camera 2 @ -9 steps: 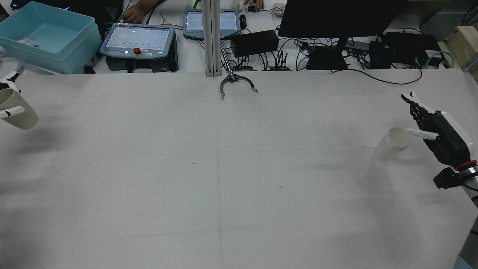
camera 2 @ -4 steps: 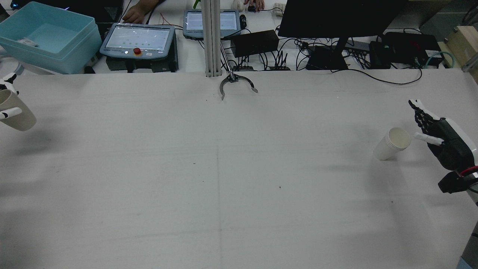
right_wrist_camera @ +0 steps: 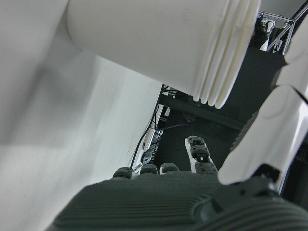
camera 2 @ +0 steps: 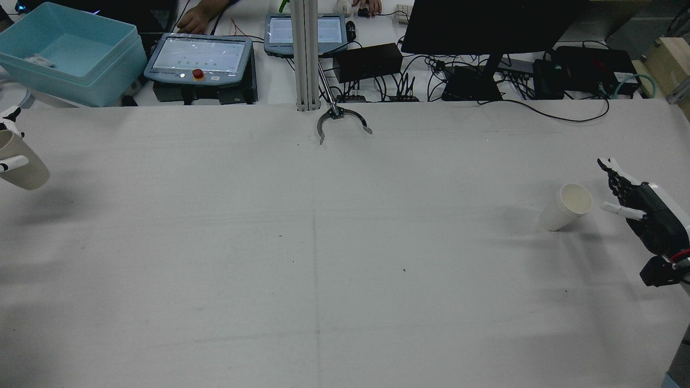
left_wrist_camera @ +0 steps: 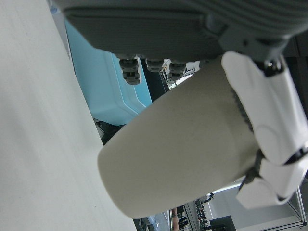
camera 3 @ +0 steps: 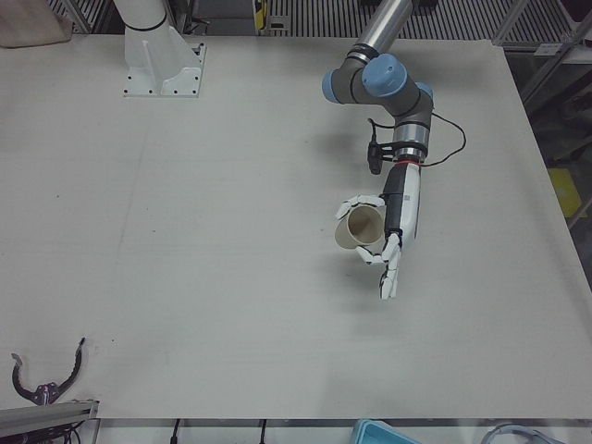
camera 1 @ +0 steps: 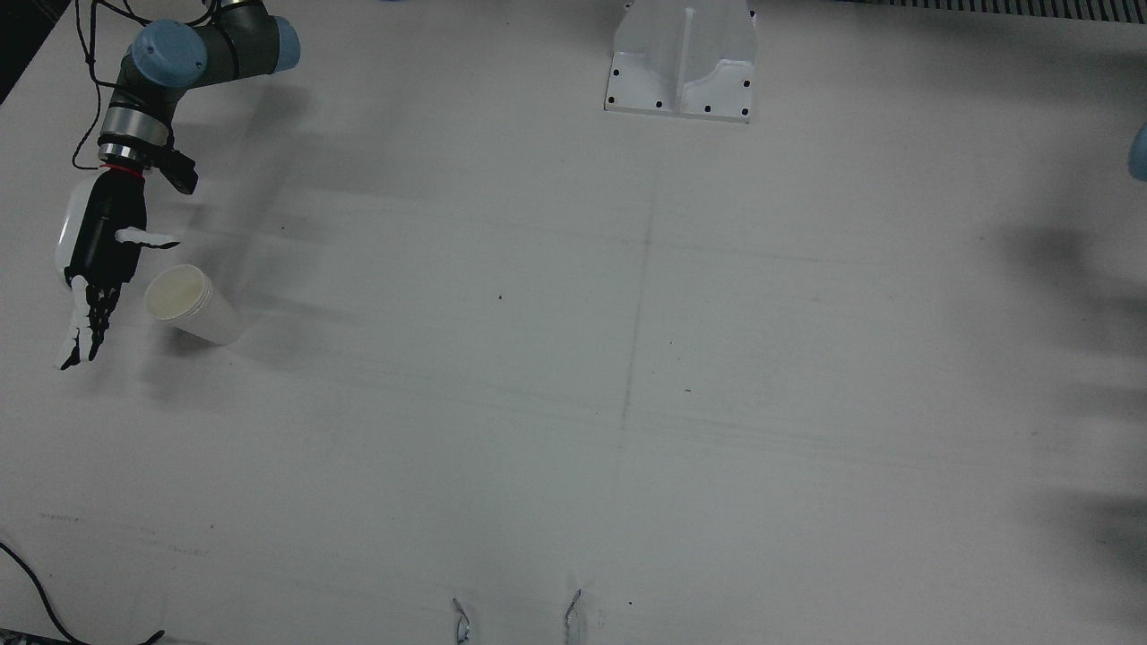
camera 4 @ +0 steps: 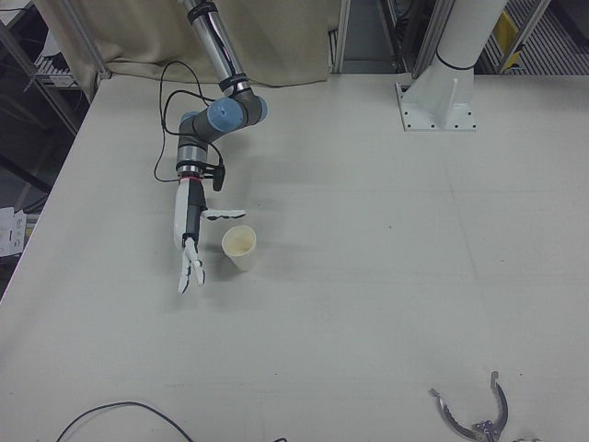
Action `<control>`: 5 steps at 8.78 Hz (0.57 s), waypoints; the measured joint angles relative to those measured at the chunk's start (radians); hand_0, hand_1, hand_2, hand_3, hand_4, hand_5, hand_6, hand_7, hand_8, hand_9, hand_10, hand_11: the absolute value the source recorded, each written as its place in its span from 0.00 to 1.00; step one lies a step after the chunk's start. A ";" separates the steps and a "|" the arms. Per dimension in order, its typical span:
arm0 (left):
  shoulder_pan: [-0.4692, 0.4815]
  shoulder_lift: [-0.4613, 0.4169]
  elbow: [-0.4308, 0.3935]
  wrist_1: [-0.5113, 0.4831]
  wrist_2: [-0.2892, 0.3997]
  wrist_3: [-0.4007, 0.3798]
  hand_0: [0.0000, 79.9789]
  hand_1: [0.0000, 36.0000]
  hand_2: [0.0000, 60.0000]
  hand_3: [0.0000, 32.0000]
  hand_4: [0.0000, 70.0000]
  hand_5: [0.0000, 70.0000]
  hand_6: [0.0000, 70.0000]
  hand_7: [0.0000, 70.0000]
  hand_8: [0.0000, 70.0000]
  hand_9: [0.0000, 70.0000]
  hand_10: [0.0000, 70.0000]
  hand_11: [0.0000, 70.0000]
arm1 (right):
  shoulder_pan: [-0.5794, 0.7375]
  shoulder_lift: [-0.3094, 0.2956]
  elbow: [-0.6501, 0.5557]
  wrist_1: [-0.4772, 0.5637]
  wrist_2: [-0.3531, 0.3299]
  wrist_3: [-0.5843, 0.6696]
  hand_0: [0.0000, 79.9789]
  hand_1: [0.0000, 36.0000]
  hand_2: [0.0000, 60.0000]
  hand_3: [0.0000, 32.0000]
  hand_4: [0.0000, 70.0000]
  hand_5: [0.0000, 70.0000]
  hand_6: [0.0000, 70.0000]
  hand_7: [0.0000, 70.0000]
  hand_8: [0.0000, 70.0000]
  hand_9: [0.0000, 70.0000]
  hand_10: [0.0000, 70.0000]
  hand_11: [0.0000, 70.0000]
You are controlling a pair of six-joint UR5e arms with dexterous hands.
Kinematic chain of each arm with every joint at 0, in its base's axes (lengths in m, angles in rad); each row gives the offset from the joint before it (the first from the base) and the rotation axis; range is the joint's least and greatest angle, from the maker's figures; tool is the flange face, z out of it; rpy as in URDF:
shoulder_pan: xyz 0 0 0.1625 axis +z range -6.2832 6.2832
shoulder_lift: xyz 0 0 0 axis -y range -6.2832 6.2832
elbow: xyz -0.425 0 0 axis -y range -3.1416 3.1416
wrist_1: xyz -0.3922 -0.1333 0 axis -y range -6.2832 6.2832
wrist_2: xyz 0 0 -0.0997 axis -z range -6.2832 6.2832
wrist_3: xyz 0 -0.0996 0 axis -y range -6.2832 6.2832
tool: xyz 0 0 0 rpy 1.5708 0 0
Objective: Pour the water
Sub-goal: 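Close the right hand fingers around the paper cup, then lift the paper cup off the table with the right hand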
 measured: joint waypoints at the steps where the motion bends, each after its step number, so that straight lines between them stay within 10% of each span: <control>1: -0.001 0.003 -0.001 0.000 0.000 -0.005 0.51 1.00 1.00 0.00 0.35 0.92 0.06 0.10 0.02 0.06 0.09 0.16 | -0.013 0.019 -0.015 0.000 0.000 -0.002 0.53 0.29 0.11 0.00 0.00 0.02 0.00 0.00 0.00 0.00 0.01 0.03; 5: -0.004 0.039 -0.022 -0.003 0.000 -0.018 0.51 1.00 1.00 0.00 0.35 0.92 0.06 0.10 0.03 0.06 0.09 0.16 | -0.067 0.037 -0.017 -0.001 0.028 -0.003 0.54 0.30 0.11 0.00 0.00 0.03 0.00 0.00 0.00 0.00 0.01 0.03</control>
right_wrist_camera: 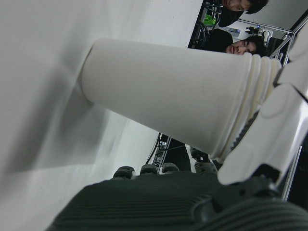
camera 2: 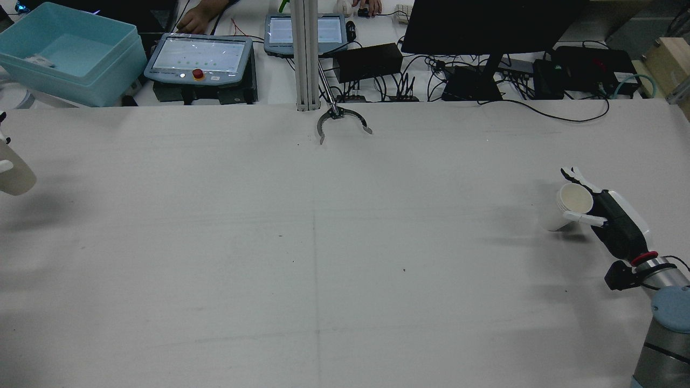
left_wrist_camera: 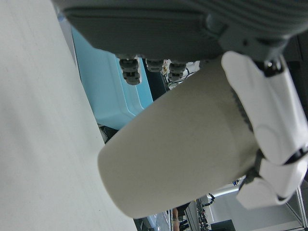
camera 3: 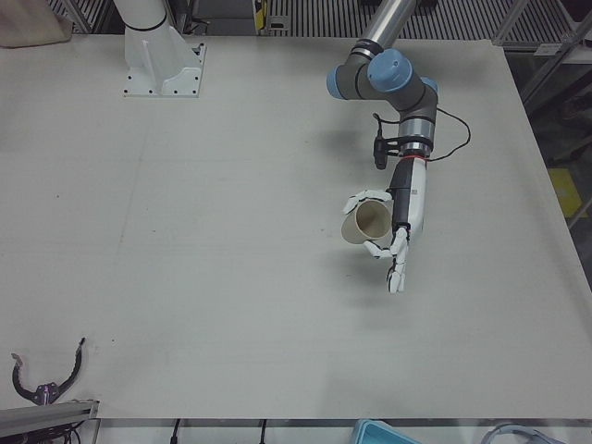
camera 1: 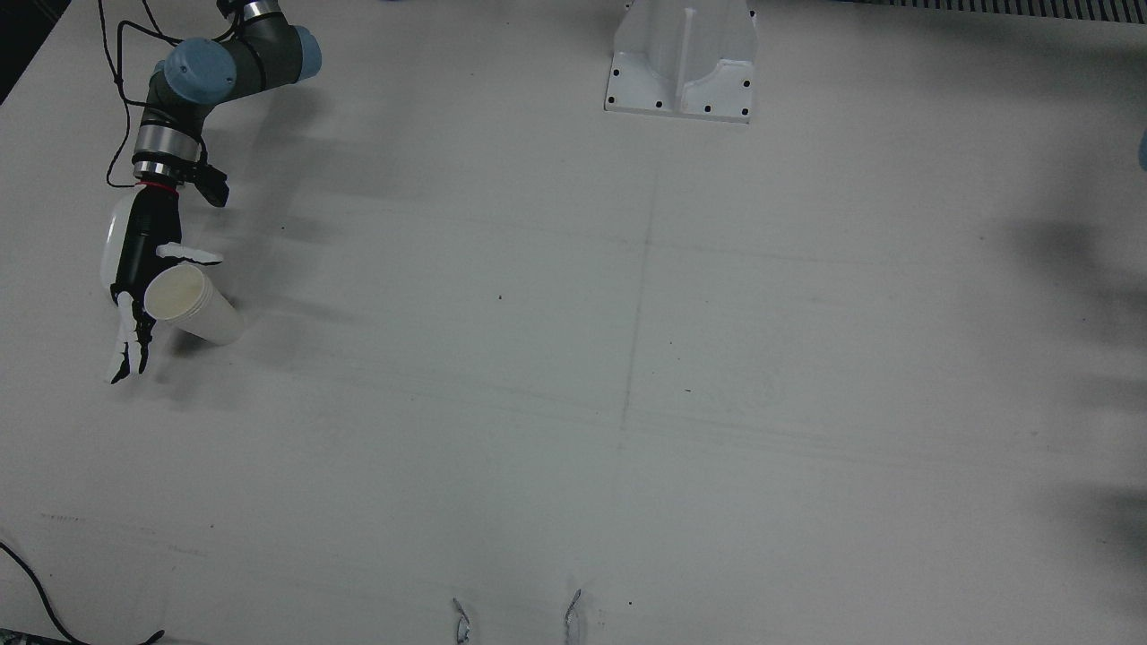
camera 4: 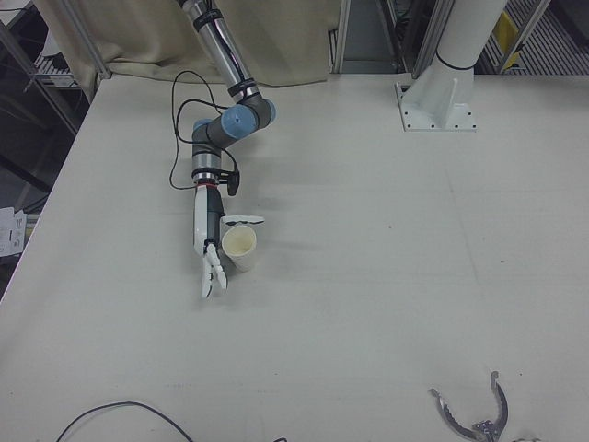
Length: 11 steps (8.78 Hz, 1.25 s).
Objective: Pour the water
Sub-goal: 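Lift the paper cup off the table with the right hand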
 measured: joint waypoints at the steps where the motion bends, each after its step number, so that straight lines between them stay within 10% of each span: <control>1: 0.000 0.008 -0.003 -0.002 0.000 -0.004 0.51 1.00 1.00 0.00 0.35 0.92 0.05 0.10 0.03 0.06 0.09 0.16 | -0.012 0.000 0.002 0.000 0.008 0.000 0.55 0.31 0.12 0.00 0.00 0.04 0.00 0.00 0.00 0.00 0.01 0.04; 4: 0.001 0.022 -0.005 -0.004 0.000 -0.010 0.51 1.00 1.00 0.00 0.36 0.91 0.06 0.10 0.03 0.07 0.09 0.16 | -0.025 0.001 0.009 0.000 0.017 0.000 0.55 0.29 0.23 0.00 0.14 0.51 0.12 0.42 0.19 0.33 0.08 0.12; 8: 0.002 0.023 -0.005 -0.005 0.000 -0.012 0.48 1.00 1.00 0.00 0.36 0.89 0.06 0.10 0.03 0.07 0.10 0.17 | -0.031 0.001 0.014 -0.002 0.018 -0.001 0.57 0.34 0.33 0.00 0.21 0.87 0.15 0.47 0.22 0.39 0.09 0.15; 10: 0.003 0.024 -0.002 -0.006 0.001 -0.012 0.45 1.00 1.00 0.00 0.35 0.92 0.05 0.09 0.03 0.07 0.10 0.17 | -0.031 0.004 0.021 -0.007 0.018 0.000 0.56 0.57 0.94 0.00 0.26 1.00 0.21 0.55 0.27 0.46 0.11 0.18; 11: 0.004 0.024 0.000 -0.007 0.001 -0.012 0.41 1.00 1.00 0.00 0.36 0.93 0.06 0.10 0.03 0.07 0.10 0.17 | -0.030 0.010 0.031 -0.012 0.018 0.000 0.53 0.75 1.00 0.00 0.27 1.00 0.24 0.59 0.30 0.50 0.13 0.20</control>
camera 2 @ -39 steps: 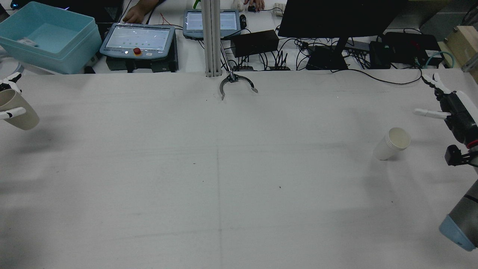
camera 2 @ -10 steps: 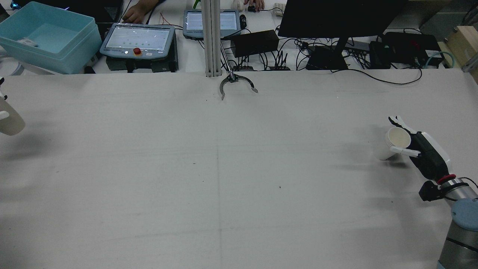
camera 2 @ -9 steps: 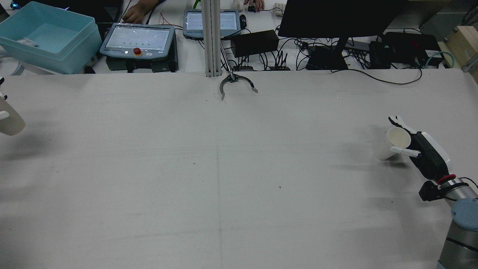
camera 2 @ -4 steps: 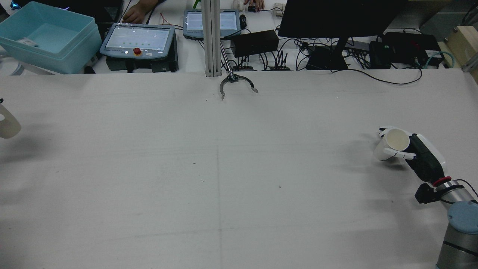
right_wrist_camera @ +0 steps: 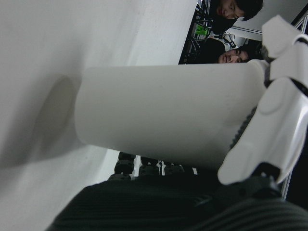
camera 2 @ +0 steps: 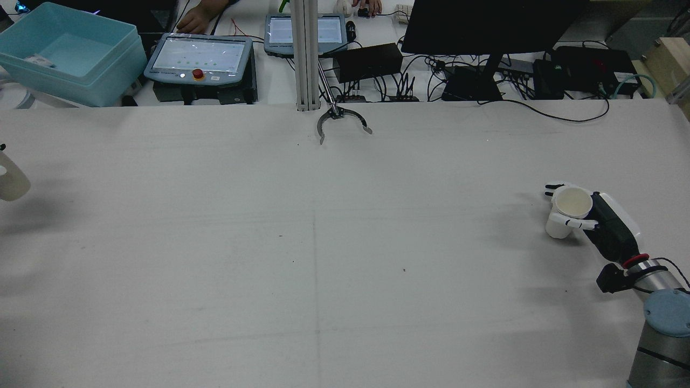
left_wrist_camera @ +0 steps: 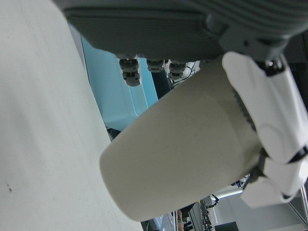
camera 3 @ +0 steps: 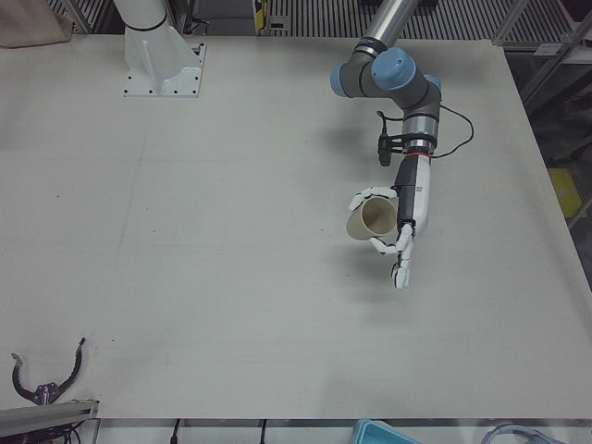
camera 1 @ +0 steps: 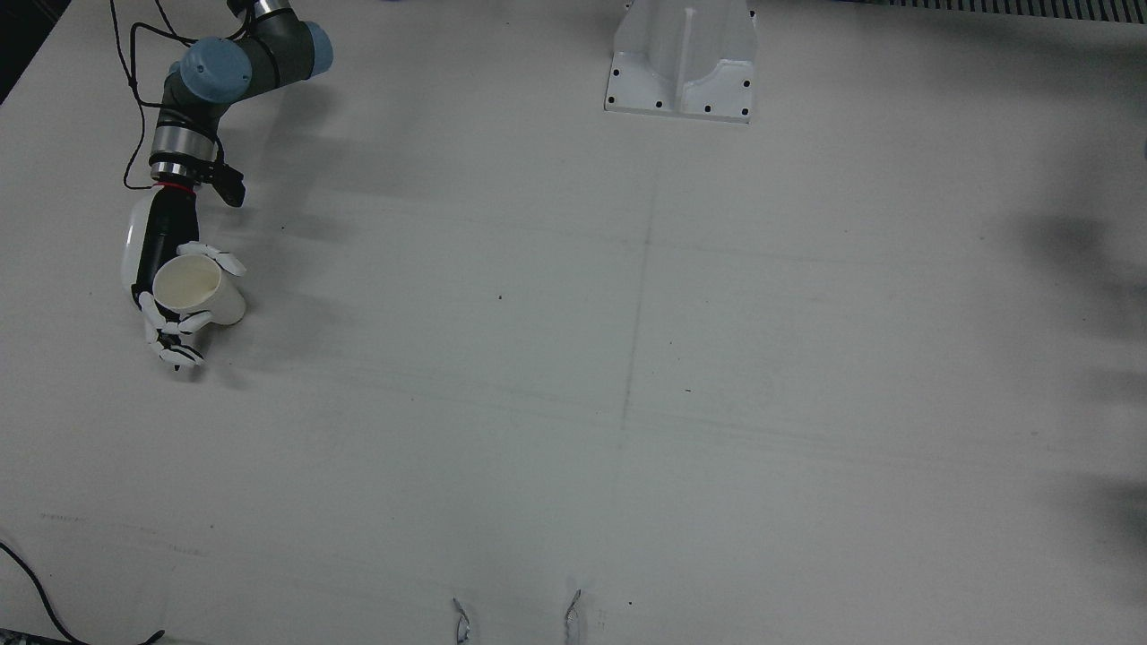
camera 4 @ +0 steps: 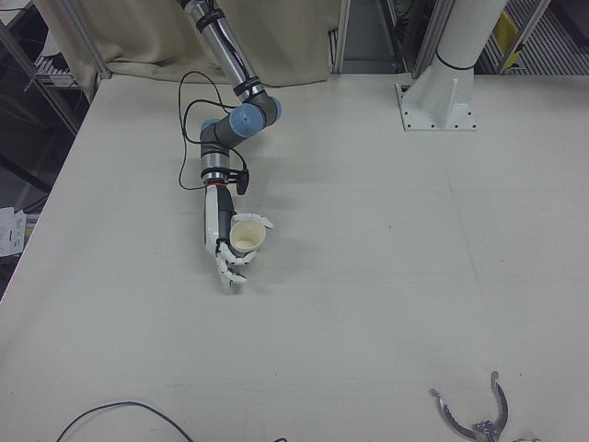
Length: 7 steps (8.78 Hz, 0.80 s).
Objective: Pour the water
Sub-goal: 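Lift the paper cup off the table with the right hand, then bring both held cups toward the table center, left cup lower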
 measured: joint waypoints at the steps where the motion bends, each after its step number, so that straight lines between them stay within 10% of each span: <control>1: 0.001 -0.001 0.000 -0.001 0.000 0.000 0.42 1.00 1.00 0.00 0.37 0.95 0.06 0.11 0.03 0.07 0.10 0.17 | 0.001 0.005 0.015 -0.004 -0.001 0.000 0.53 0.76 1.00 0.00 0.26 1.00 0.24 0.57 0.30 0.49 0.12 0.20; 7: 0.042 -0.183 -0.014 0.058 0.055 0.017 0.39 1.00 1.00 0.00 0.38 1.00 0.06 0.12 0.03 0.07 0.10 0.18 | 0.046 0.046 0.176 -0.167 -0.006 -0.005 0.57 0.74 1.00 0.00 0.25 1.00 0.25 0.57 0.28 0.47 0.11 0.18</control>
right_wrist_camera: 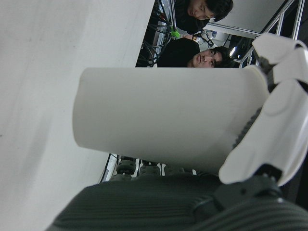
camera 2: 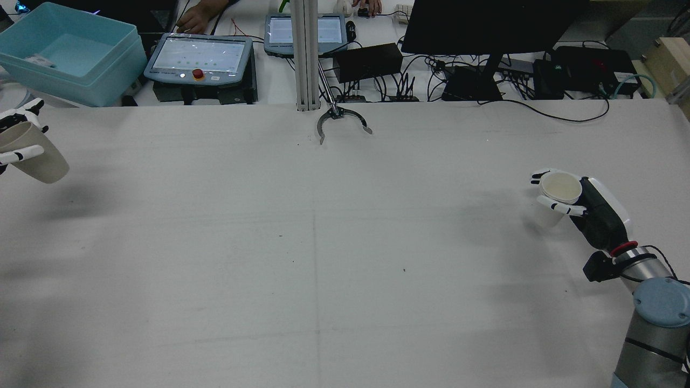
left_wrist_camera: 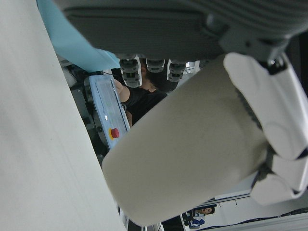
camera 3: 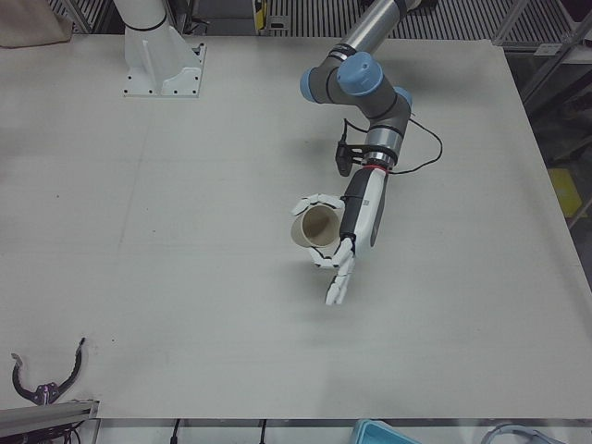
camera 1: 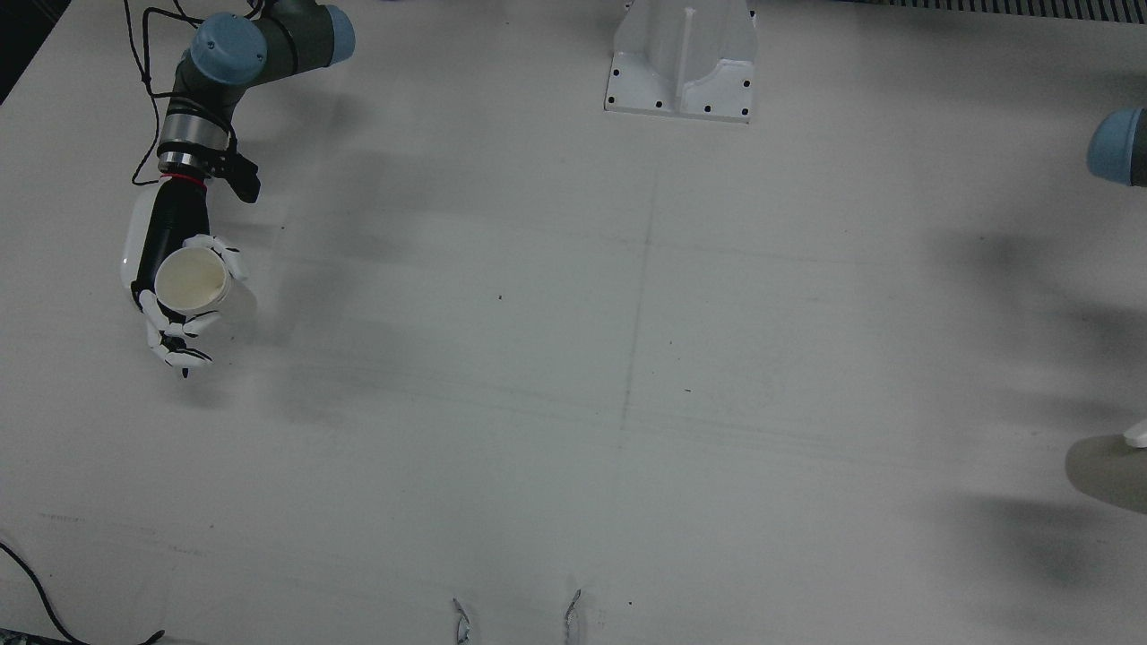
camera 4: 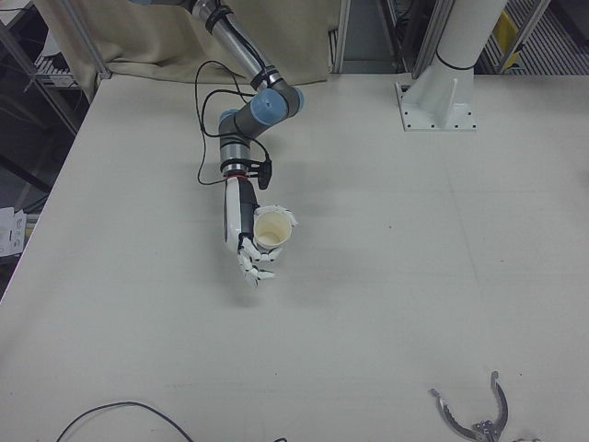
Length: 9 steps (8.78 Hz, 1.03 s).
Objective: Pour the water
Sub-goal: 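Bring both held cups toward the table center, left cup lower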
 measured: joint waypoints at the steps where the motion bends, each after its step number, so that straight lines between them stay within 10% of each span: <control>1: 0.032 -0.053 -0.003 0.035 0.003 0.009 0.38 1.00 1.00 0.00 0.36 1.00 0.06 0.11 0.03 0.06 0.11 0.18 | 0.020 0.018 0.022 -0.027 -0.001 -0.003 0.57 0.73 1.00 0.00 0.25 1.00 0.25 0.58 0.28 0.47 0.11 0.19; 3: 0.084 -0.184 -0.018 0.107 0.004 0.091 0.57 1.00 1.00 0.00 0.35 1.00 0.07 0.11 0.05 0.08 0.12 0.22 | 0.059 0.032 0.070 -0.063 -0.003 -0.008 0.57 0.70 1.00 0.00 0.25 1.00 0.26 0.58 0.28 0.47 0.11 0.19; 9: 0.216 -0.389 -0.047 0.160 0.000 0.424 0.54 1.00 1.00 0.00 0.34 1.00 0.07 0.10 0.05 0.08 0.13 0.22 | 0.129 0.092 0.105 -0.073 -0.017 -0.049 0.58 0.74 1.00 0.00 0.25 1.00 0.28 0.60 0.28 0.46 0.11 0.18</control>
